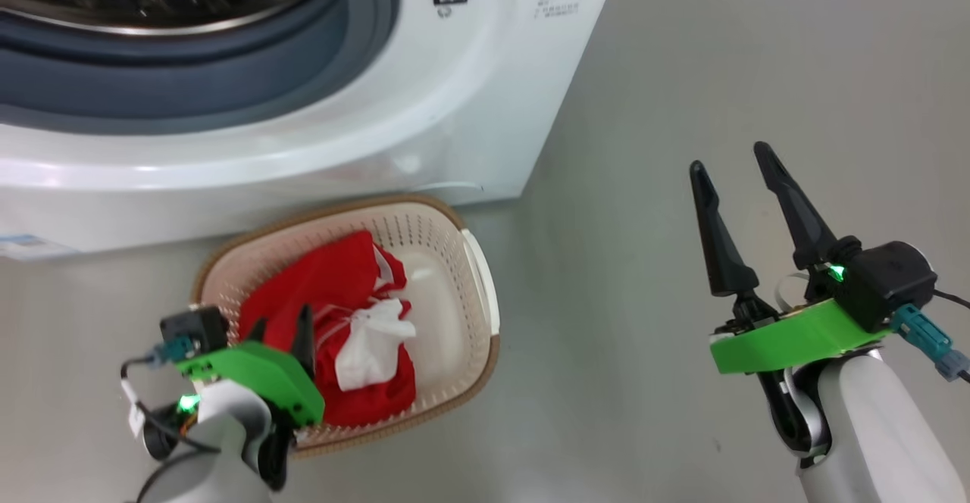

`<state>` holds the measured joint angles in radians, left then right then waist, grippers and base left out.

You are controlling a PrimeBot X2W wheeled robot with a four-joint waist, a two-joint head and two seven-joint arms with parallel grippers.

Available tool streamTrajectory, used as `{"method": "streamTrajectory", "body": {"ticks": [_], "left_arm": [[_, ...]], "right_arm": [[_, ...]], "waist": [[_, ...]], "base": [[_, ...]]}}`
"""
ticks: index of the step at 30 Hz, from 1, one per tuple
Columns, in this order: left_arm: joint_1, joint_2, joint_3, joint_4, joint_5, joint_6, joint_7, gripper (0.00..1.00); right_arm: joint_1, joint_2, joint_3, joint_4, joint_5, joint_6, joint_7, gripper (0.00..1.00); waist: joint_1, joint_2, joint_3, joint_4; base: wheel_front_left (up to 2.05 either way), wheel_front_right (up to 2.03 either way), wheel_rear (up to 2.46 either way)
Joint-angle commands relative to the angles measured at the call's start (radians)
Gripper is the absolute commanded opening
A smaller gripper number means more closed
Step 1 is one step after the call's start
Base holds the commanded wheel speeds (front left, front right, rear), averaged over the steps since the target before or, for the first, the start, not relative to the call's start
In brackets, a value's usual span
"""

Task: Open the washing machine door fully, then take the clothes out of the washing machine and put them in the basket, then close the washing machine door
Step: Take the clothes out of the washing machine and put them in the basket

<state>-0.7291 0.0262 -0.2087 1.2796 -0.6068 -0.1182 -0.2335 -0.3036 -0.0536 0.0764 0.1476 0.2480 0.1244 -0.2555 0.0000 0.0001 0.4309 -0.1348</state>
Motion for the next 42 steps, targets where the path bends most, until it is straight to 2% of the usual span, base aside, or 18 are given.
{"method": "streamTrajectory", "body": {"ticks": [1, 4, 8, 15, 20, 31, 42], "left_arm": [[0.046, 0.035, 0.016, -0.024, 0.011, -0.007, -0.018, 1.00], [0.075, 0.045, 0.013, -0.073, 0.017, -0.010, -0.026, 1.00], [0.138, 0.067, 0.050, -0.239, 0.038, -0.011, -0.028, 1.00], [0.284, 0.063, 0.152, -0.555, 0.125, 0.003, -0.028, 1.00], [0.380, 0.049, 0.212, -0.722, 0.184, 0.013, -0.028, 1.00], [0.534, 0.048, 0.244, -0.932, 0.294, 0.000, -0.028, 1.00], [0.650, 0.043, 0.287, -1.064, 0.319, -0.004, -0.028, 1.00]], "right_arm": [[0.030, 0.003, 0.010, -0.018, 0.003, 0.006, -0.006, 1.00], [0.049, 0.003, -0.001, -0.012, -0.004, 0.006, -0.006, 1.00], [0.078, 0.003, -0.014, -0.008, -0.012, 0.006, -0.006, 1.00], [0.120, 0.003, -0.030, -0.011, -0.032, 0.006, -0.006, 1.00], [0.150, 0.003, -0.038, -0.011, -0.039, 0.006, -0.006, 1.00], [0.199, 0.003, -0.052, -0.020, -0.049, 0.006, -0.006, 1.00], [0.233, 0.003, -0.067, -0.035, -0.063, 0.006, -0.006, 1.00]], "waist": [[0.0000, -0.0001, -0.066, 0.025], [0.0000, -0.0001, -0.112, 0.042], [0.0000, -0.0001, -0.173, 0.065], [0.0000, -0.0001, -0.273, 0.084], [0.0000, -0.0001, -0.335, 0.083], [0.0000, -0.0001, -0.420, 0.079], [0.0000, -0.0001, -0.467, 0.090]], "base": [[0.00, 0.00, 0.00], [0.00, 0.00, 0.00], [0.00, 0.00, 0.00], [0.00, 0.00, 0.00], [0.00, 0.00, 0.00], [0.00, 0.00, 0.00], [0.00, 0.00, 0.00]]}}
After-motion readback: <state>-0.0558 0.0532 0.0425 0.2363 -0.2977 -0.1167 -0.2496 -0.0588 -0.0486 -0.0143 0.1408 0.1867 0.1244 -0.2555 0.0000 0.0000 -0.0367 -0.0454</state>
